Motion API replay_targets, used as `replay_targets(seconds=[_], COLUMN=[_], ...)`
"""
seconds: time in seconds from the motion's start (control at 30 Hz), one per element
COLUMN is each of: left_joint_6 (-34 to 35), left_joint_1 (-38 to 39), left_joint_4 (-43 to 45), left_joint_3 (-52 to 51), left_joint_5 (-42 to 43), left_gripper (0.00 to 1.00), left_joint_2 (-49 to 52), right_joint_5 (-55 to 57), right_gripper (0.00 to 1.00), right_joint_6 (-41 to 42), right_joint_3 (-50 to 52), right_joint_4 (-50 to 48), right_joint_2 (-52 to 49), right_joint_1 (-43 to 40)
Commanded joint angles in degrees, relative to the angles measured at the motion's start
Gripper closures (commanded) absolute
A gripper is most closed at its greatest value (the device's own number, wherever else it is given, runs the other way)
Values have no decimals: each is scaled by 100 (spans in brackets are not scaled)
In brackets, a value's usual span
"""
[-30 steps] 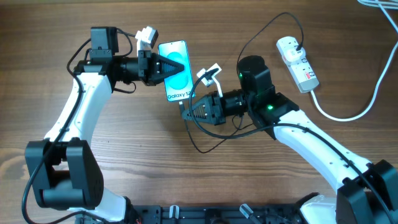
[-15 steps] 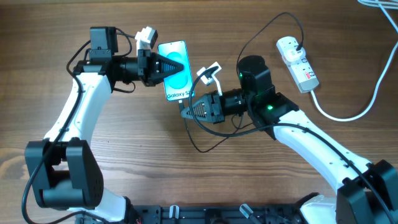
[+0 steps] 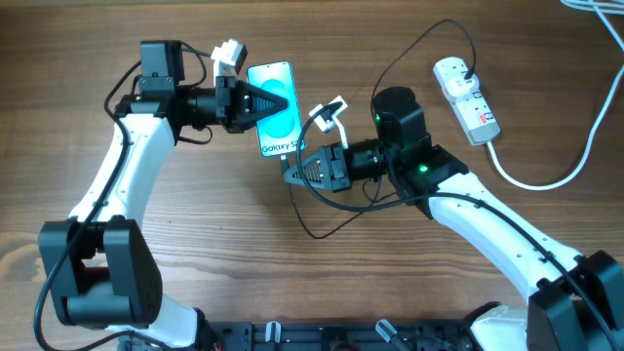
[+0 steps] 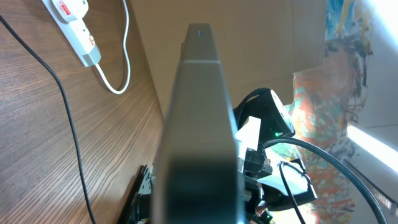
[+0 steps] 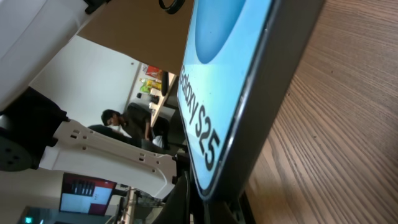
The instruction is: Plug charger to phone and switch on socket
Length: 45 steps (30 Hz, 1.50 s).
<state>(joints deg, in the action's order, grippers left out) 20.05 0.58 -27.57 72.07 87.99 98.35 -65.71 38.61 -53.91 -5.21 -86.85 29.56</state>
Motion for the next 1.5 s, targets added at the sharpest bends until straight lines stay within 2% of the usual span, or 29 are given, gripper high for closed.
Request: replay_targets(seconds=[0.0,0.4,0.97,1.2,1.47], left_joint_6=[-13,-13,-24,282,293], left_joint_1=[-22,-20,-7,-4,-4], left_joint_4=[63,275,422,424,424], left_joint_3=[28,28,28,28,28], left_joint_5=[221,221,234,232,216], left_gripper=[96,96,96,96,96], left_joint_2=[-42,-42,-42,-42,-42], right_joint_5=[140,39,258,297,299], right_gripper=[96,96,96,96,96], right_joint_6=[61,63,651,651,662], right_joint_3=[7,7,7,7,7], right_joint_4=[-37,-46,-229,-227,-254], right_joint_2=[0,0,0,0,0], right_joint_1=[-81,-131,-131,-129,-125])
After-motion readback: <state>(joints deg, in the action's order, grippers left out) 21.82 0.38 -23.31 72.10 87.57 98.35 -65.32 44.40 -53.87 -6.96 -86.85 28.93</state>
